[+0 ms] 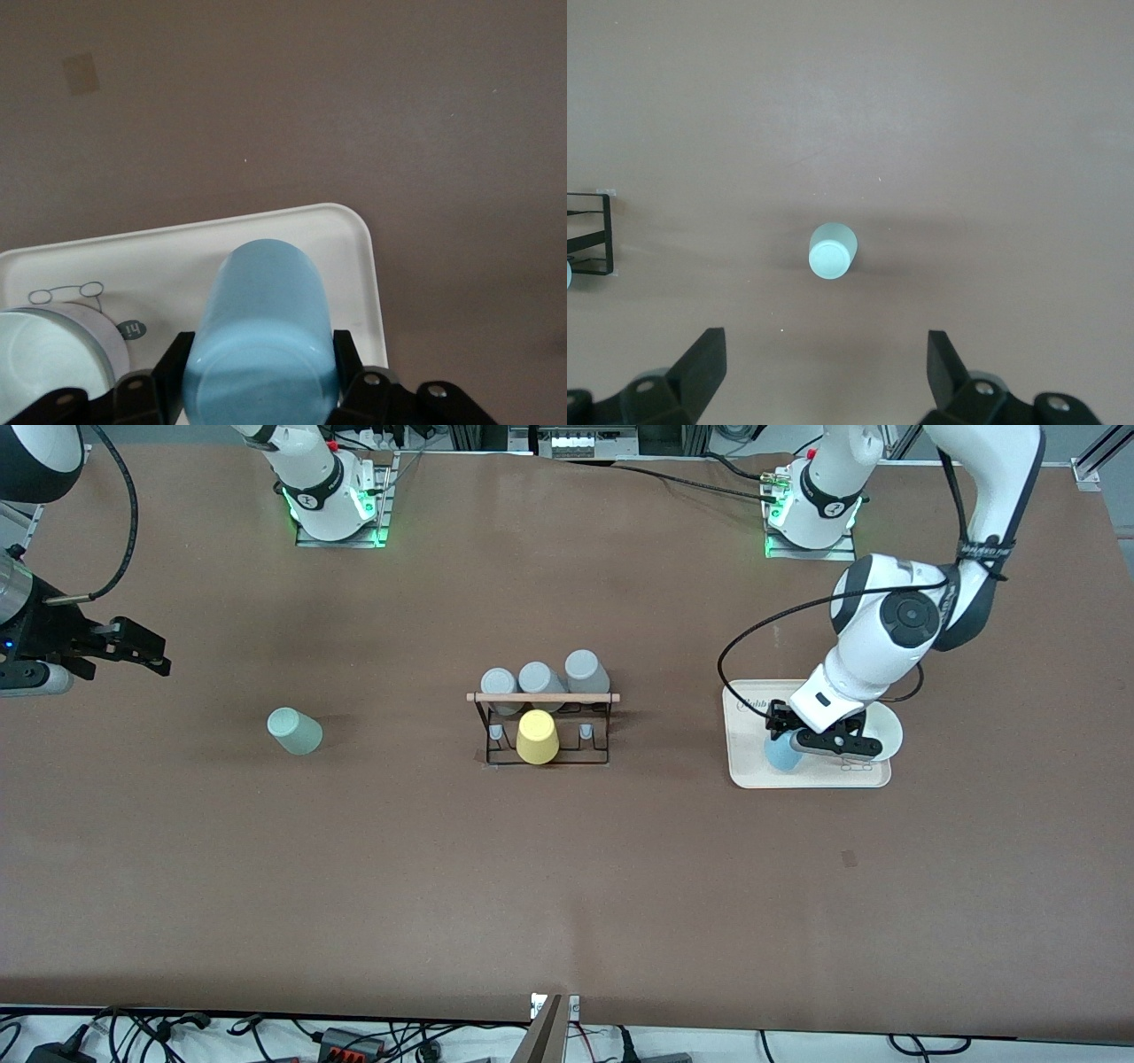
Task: Hang scattered cups on rack with three cups
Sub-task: 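Lift the light blue cup and carry it to the wooden rack, then hang the blue cup on the rack while the right gripper reaches the green cup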
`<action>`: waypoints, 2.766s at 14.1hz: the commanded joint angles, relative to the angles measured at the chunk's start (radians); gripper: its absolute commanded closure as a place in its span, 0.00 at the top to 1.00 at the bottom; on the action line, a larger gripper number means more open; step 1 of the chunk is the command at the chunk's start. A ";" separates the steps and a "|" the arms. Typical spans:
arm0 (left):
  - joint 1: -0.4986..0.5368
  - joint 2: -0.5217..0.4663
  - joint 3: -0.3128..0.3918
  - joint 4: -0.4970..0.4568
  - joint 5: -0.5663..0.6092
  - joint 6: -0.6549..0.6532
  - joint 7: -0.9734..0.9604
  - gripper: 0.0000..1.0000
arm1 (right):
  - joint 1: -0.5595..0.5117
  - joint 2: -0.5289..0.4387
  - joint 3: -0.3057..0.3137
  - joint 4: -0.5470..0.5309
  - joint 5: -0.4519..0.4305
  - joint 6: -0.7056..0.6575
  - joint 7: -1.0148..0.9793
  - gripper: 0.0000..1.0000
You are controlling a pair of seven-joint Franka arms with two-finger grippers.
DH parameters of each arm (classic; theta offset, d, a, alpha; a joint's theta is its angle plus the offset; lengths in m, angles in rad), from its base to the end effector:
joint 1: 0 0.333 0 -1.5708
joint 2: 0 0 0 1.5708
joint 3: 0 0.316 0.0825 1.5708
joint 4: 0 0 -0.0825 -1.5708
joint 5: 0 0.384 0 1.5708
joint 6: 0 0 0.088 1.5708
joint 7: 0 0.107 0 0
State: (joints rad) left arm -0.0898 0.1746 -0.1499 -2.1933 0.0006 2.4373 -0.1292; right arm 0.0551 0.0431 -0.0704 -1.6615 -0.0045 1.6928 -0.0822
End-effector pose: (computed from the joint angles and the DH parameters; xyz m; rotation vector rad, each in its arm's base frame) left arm 0.5429 -0.1319 0.3133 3.0973 -0.1671 0.1016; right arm 0.5743 -0.0085 0.5677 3.1328 0.1058 -0.0189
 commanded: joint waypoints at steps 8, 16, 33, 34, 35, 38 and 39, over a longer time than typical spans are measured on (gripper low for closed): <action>-0.097 0.156 -0.131 0.604 0.004 -0.481 -0.257 0.30 | 0.002 -0.002 0.001 0.003 -0.009 0.022 0.007 1.00; -0.369 0.361 -0.123 0.799 0.169 -0.466 -0.637 0.30 | 0.003 0.000 0.001 0.005 -0.009 0.024 0.007 1.00; -0.456 0.500 -0.128 0.830 0.190 -0.388 -0.661 0.30 | -0.003 0.021 0.000 0.006 0.003 0.034 0.009 1.00; -0.455 0.506 -0.128 0.830 0.209 -0.388 -0.661 0.30 | -0.003 0.023 0.000 0.006 0.003 0.037 0.009 1.00; -0.455 0.513 -0.129 0.830 0.235 -0.388 -0.662 0.30 | -0.003 0.030 0.000 0.006 0.003 0.037 0.009 1.00; -0.456 0.526 -0.131 0.828 0.245 -0.385 -0.655 0.30 | -0.004 0.043 0.000 0.006 0.003 0.037 0.009 1.00; -0.456 0.526 -0.131 0.824 0.237 -0.362 -0.621 0.30 | -0.005 0.053 0.000 0.006 0.003 0.037 0.009 1.00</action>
State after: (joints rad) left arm -0.5398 0.6887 -0.2785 -1.3903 0.2177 2.0657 -0.7799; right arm 0.0541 0.0799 -0.0714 -1.6613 -0.0043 1.7278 -0.0810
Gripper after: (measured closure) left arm 0.330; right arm 0.000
